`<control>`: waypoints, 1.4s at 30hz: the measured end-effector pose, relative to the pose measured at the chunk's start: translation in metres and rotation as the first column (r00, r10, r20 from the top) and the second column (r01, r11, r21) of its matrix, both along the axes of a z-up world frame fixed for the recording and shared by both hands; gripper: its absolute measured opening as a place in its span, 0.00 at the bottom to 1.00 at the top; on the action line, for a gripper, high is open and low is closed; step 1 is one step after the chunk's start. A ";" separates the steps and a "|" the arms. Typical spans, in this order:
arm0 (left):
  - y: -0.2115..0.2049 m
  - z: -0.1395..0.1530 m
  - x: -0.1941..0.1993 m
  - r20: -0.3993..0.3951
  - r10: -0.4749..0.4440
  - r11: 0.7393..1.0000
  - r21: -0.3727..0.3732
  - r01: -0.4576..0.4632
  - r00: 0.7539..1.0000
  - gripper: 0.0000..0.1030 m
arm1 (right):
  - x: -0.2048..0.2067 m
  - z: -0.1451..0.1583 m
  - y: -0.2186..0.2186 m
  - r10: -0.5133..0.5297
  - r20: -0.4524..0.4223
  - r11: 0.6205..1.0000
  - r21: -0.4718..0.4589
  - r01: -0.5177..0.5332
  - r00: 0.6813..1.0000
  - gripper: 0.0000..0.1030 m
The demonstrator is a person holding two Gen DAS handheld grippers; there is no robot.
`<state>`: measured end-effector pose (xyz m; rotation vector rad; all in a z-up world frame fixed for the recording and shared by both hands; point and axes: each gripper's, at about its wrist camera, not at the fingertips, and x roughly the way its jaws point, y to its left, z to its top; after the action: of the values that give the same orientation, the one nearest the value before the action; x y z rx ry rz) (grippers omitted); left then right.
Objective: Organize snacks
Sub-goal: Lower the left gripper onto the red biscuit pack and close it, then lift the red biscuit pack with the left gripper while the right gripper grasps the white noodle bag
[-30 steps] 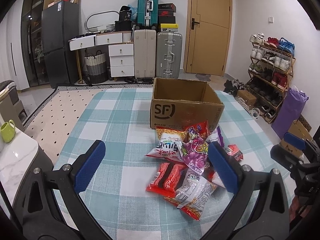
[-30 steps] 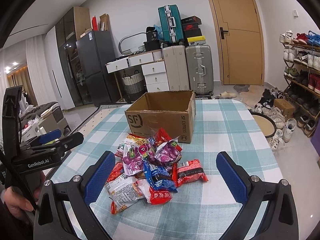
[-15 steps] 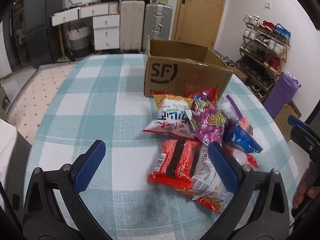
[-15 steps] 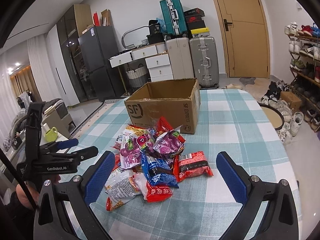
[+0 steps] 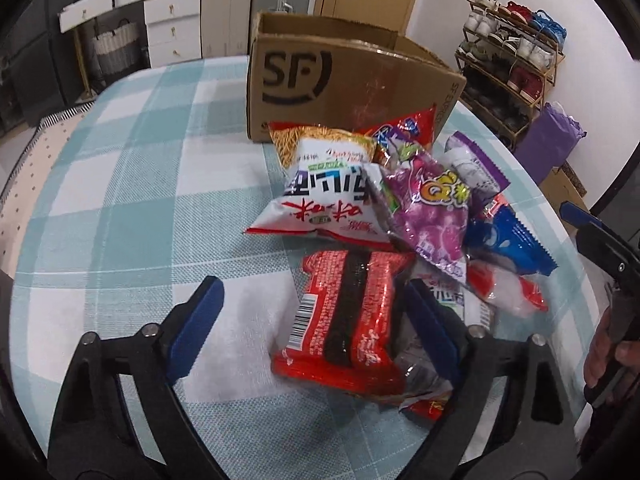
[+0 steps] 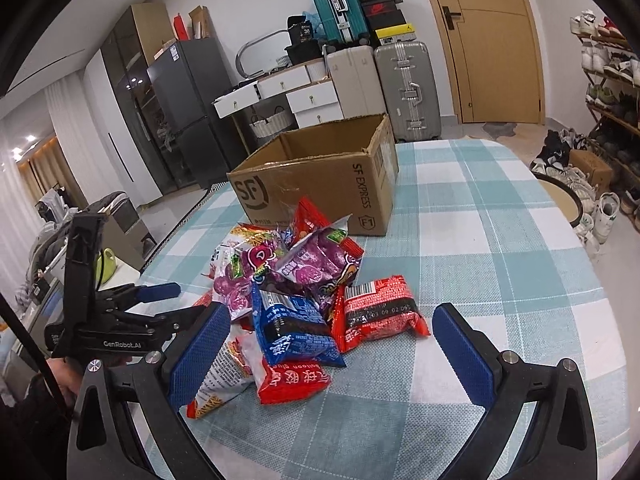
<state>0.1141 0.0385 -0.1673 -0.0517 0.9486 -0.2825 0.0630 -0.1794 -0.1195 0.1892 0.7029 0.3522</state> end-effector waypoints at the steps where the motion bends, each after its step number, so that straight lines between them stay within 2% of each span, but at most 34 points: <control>1: 0.000 -0.005 0.005 -0.019 -0.013 1.000 -0.013 0.013 1.000 0.81 | 0.002 -0.002 0.000 0.000 -0.003 1.000 0.003 0.000 1.000 1.00; 4: -0.001 -0.015 0.015 -0.052 -0.047 0.998 -0.050 0.044 0.998 0.71 | 0.008 -0.008 0.000 0.006 -0.017 1.000 0.007 -0.006 1.000 1.00; 6: -0.002 -0.016 0.018 -0.051 -0.056 0.997 -0.049 0.053 0.997 0.69 | 0.012 -0.013 0.002 0.052 -0.027 0.998 0.032 -0.051 0.998 1.00; 8: -0.003 -0.017 0.021 -0.049 -0.074 0.996 -0.050 0.072 0.996 0.63 | 0.014 -0.014 0.004 0.069 -0.026 0.997 0.039 -0.068 0.997 1.00; 10: -0.002 -0.019 0.024 -0.052 -0.086 0.994 -0.075 0.082 0.995 0.44 | 0.015 -0.015 0.005 0.070 -0.023 0.997 0.034 -0.070 0.997 1.00; 11: -0.001 -0.018 0.024 -0.056 -0.085 0.993 -0.088 0.080 0.995 0.41 | 0.016 -0.016 0.004 0.072 -0.021 0.997 0.037 -0.071 0.997 1.00; 18: 0.004 -0.017 0.029 -0.058 -0.058 0.987 -0.152 0.049 0.997 0.40 | 0.010 -0.018 0.005 0.080 -0.024 0.995 0.059 -0.078 0.997 1.00; 23: 0.018 -0.006 0.014 -0.025 -0.038 0.988 -0.152 0.034 0.999 0.40 | -0.002 -0.011 0.008 0.094 0.001 0.995 0.046 -0.094 0.996 1.00; 33: 0.036 0.029 -0.045 0.046 0.008 0.987 -0.163 0.000 0.999 0.40 | -0.030 0.000 0.018 0.129 0.011 0.990 0.059 -0.129 0.992 1.00; 42: 0.056 0.051 -0.094 0.104 0.036 0.988 -0.154 -0.020 0.994 0.40 | -0.058 -0.002 0.059 0.246 -0.011 0.968 0.063 -0.245 0.969 1.00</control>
<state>0.0202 0.0948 -0.1168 -0.1887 0.8181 -0.3282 0.0049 -0.1208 -0.1215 0.1640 0.7365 0.6100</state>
